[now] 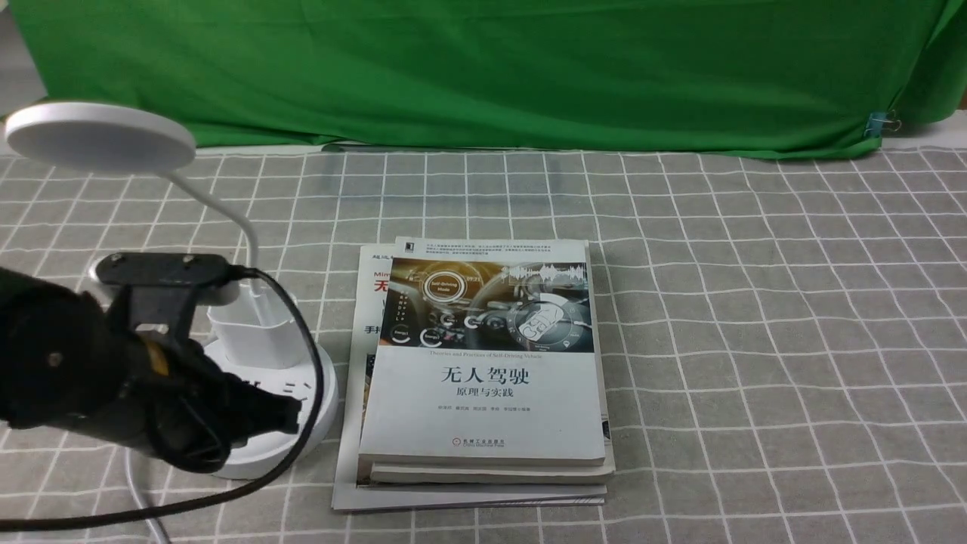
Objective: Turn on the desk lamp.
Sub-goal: Use the left arm to press the button switch on the lamp holder
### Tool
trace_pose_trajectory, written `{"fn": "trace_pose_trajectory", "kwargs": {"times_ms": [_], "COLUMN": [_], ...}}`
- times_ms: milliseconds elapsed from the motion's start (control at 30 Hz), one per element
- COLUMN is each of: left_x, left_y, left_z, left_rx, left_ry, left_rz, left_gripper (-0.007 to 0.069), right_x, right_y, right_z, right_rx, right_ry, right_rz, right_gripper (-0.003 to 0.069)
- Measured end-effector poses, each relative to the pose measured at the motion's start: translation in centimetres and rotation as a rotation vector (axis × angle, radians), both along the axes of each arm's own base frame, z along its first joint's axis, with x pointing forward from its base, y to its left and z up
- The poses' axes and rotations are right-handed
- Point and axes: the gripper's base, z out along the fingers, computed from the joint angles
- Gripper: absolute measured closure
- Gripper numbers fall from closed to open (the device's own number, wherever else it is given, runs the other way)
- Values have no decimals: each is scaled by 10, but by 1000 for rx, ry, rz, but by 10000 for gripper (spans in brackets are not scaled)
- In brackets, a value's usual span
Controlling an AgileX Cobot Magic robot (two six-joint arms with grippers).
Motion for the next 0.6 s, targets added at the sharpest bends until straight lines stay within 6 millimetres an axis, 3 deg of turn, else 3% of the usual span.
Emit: {"fn": "trace_pose_trajectory", "kwargs": {"times_ms": [200,600], "left_x": [17,28], "left_y": [-6,-6], "left_z": [-10,-29], "left_rx": [40,102], "left_ry": [-30,-24], "left_rz": [-28,-61], "left_gripper": [606,606], "right_x": [0,0], "right_y": [0,0], "right_z": [0,0], "right_rx": [0,0], "right_ry": [0,0], "right_rz": [0,0], "right_gripper": [414,414]}}
